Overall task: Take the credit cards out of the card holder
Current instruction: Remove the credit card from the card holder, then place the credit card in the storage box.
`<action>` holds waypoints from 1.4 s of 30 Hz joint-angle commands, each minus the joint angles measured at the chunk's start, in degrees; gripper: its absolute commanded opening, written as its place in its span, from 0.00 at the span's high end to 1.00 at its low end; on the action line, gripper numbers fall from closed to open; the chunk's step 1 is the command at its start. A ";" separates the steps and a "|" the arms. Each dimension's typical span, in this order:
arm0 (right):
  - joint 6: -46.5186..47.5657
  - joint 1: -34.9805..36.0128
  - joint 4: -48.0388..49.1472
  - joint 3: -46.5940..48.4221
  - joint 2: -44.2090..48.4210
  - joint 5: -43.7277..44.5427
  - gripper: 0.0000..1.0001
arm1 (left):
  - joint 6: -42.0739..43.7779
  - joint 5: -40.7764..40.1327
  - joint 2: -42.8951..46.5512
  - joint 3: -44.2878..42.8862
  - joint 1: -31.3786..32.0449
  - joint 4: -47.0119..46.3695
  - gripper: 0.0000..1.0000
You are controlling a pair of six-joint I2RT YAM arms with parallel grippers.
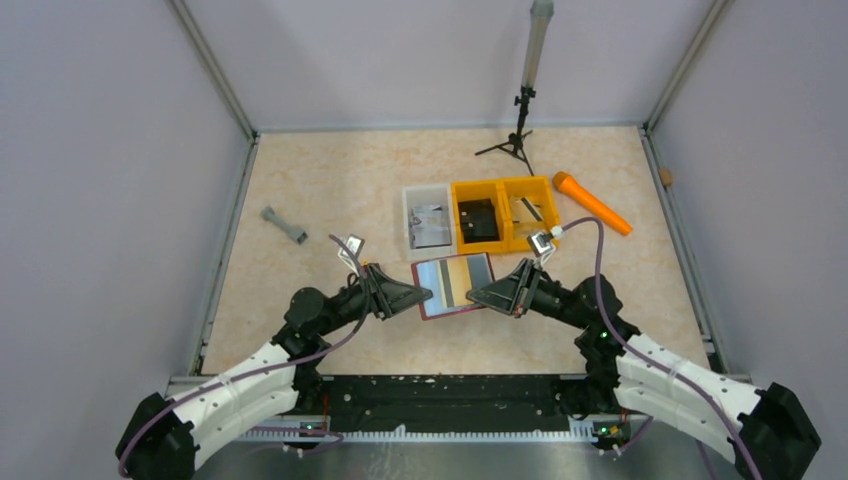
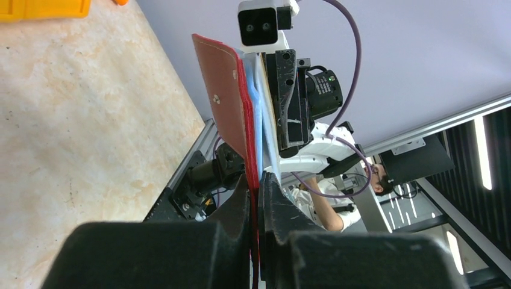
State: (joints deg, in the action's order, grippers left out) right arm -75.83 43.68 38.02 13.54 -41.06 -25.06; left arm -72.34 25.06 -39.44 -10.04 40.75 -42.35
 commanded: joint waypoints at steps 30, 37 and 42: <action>33.56 -3.32 -49.09 22.69 -0.88 49.05 1.00 | 6.57 -5.92 10.45 0.28 -2.99 18.80 1.00; 11.28 -3.38 -35.65 20.84 -10.20 69.00 1.00 | 6.33 -5.77 12.42 1.27 -3.05 19.19 1.00; -11.56 -6.53 -40.40 25.63 -20.08 74.88 1.00 | 6.55 -5.85 14.59 1.99 -3.00 20.50 1.00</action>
State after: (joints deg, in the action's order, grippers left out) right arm -66.32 40.05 -3.22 34.72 -55.86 40.69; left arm -66.78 19.59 -26.63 -8.75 37.93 -19.66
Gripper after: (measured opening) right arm 0.009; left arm 0.036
